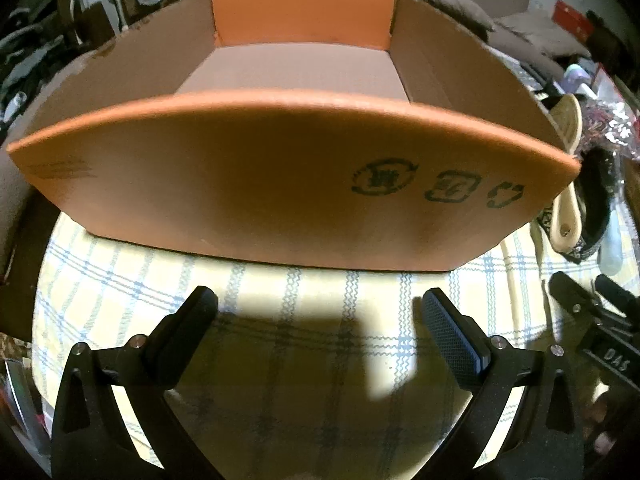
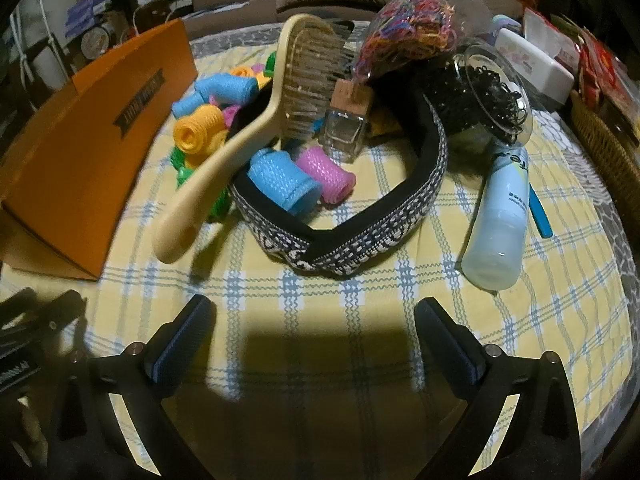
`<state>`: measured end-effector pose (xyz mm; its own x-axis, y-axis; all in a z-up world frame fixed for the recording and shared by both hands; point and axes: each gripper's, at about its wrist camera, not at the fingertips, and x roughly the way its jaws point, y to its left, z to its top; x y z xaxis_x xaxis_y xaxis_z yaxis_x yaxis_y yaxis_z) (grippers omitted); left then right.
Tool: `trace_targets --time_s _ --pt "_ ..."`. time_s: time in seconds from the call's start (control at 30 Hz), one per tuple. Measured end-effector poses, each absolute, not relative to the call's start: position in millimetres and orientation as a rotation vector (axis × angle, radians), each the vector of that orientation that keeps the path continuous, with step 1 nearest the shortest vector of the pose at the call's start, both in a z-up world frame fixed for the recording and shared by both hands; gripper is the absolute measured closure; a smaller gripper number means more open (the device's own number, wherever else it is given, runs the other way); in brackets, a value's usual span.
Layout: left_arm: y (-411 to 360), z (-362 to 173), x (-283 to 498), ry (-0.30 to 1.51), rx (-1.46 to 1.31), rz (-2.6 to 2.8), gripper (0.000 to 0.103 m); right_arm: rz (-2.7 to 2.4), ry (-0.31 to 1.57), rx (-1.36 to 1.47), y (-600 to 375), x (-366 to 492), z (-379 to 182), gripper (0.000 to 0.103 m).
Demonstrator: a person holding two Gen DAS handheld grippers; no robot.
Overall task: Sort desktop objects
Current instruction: 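Reach the right gripper toward the wooden spiral hairbrush on the table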
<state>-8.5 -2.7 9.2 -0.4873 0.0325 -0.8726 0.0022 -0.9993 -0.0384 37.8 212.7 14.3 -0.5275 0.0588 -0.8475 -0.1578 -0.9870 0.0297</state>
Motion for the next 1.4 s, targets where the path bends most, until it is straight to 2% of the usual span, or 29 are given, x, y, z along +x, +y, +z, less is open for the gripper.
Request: trace_targets --time_s 0.3,0.53,0.7,0.73,0.8,0.83,0.87,1.13,1.3,1.4 --pt "11.3 56.3 26.7 0.074 -1.266 2.808 0.000 2.765 0.151 -1.306 223.0 59.3 60.9 0.001" --pt "37.1 90.1 42.4 0.080 -1.082 2.735 0.001 2.790 0.408 -1.268 259.9 59.7 91.3 0.003" --pt "67.7 95.7 40.6 0.144 -1.049 2.663 0.009 2.791 0.482 -1.277 278.1 49.9 110.4 0.014" --pt "74.4 95.0 41.3 0.152 -1.045 2.644 0.014 2.794 0.499 -1.276 281.5 47.6 113.0 0.017" --pt "89.1 95.7 42.5 0.172 -1.029 2.603 0.019 2.790 0.537 -1.295 287.9 40.7 115.7 0.027" --pt "93.0 96.0 43.2 0.179 -1.024 2.593 0.019 2.799 0.565 -1.318 290.0 34.6 117.3 0.038" --pt "98.1 97.3 43.6 0.187 -1.019 2.582 0.020 2.800 0.576 -1.336 291.1 30.2 118.1 0.045" --pt "129.6 88.5 23.0 0.238 -1.071 2.485 0.027 2.859 0.667 -1.419 281.3 -7.0 119.2 0.045" --pt "144.8 78.7 6.5 0.303 -1.100 2.462 0.027 2.841 0.617 -1.435 273.6 -33.3 113.3 0.045" --pt "146.0 70.1 -0.8 0.294 -1.128 2.447 0.030 2.812 0.601 -1.457 272.2 -45.6 102.6 0.045"
